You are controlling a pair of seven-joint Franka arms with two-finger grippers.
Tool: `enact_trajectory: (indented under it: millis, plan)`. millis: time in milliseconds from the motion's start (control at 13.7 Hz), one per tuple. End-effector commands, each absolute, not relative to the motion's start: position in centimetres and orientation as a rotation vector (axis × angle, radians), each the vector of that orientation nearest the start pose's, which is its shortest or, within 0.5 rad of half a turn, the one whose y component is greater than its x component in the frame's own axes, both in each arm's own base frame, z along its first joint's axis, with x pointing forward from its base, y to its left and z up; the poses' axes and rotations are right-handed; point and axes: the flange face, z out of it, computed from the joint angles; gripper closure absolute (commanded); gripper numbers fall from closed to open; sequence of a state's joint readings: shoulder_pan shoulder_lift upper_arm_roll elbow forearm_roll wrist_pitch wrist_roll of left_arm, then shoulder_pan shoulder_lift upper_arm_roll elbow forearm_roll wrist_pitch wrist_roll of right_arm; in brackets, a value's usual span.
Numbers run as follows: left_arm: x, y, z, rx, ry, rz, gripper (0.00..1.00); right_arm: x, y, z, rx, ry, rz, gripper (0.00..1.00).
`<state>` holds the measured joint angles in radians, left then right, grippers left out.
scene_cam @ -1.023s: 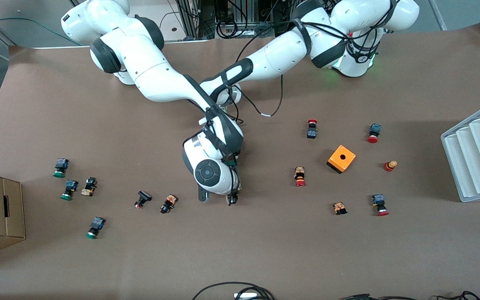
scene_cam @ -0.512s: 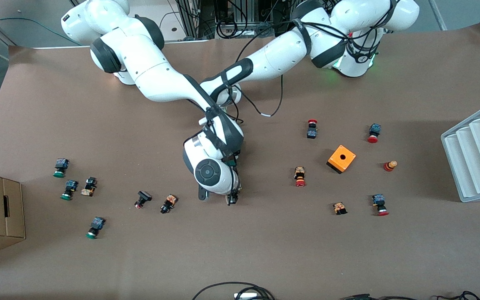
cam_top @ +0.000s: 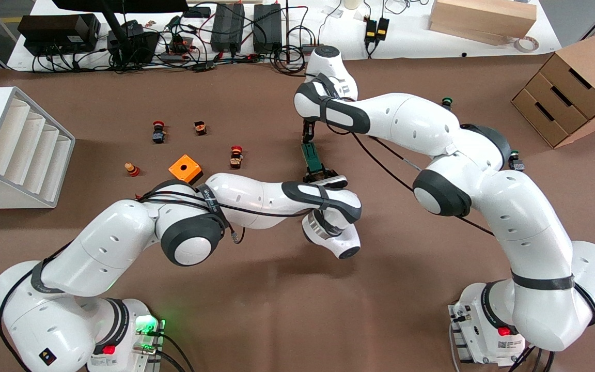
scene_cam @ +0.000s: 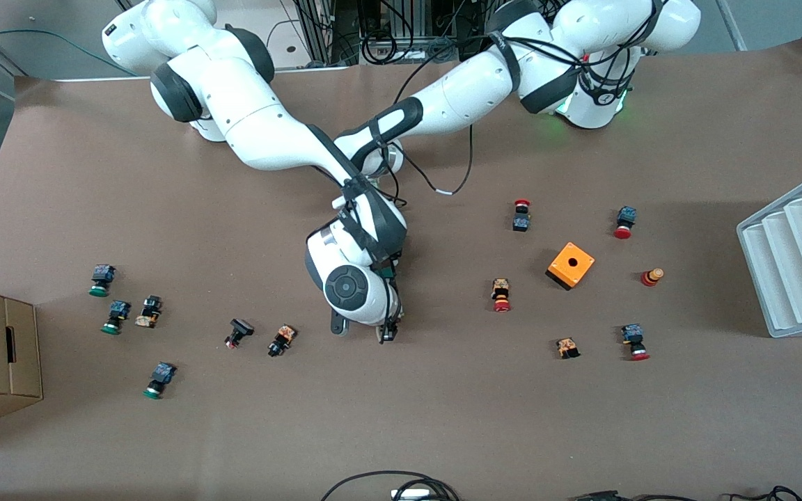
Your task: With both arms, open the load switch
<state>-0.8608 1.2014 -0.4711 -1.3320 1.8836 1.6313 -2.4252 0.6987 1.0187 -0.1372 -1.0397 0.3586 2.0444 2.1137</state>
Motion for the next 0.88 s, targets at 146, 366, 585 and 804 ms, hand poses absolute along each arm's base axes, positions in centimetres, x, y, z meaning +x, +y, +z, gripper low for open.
enact_trajectory:
  millis: [146, 366, 585, 804]
  plan:
    - [32.9, -62.0, 4.3, -2.406, -0.290, -1.792, 0.50, 61.3, 46.2, 20.5, -2.058, 2.326, 0.392, 0.71]
    - [32.8, -61.8, 3.9, -2.406, -0.285, -1.788, 0.50, 61.5, 45.8, 21.0, -2.053, 2.328, 0.394, 0.71]
    - [32.9, -61.9, 4.0, -2.405, -0.284, -1.790, 0.50, 61.4, 45.8, 21.8, -2.050, 2.322, 0.398, 0.71]
    - [32.9, -61.9, 4.0, -2.405, -0.286, -1.790, 0.50, 61.2, 45.8, 22.2, -2.054, 2.323, 0.402, 0.71]
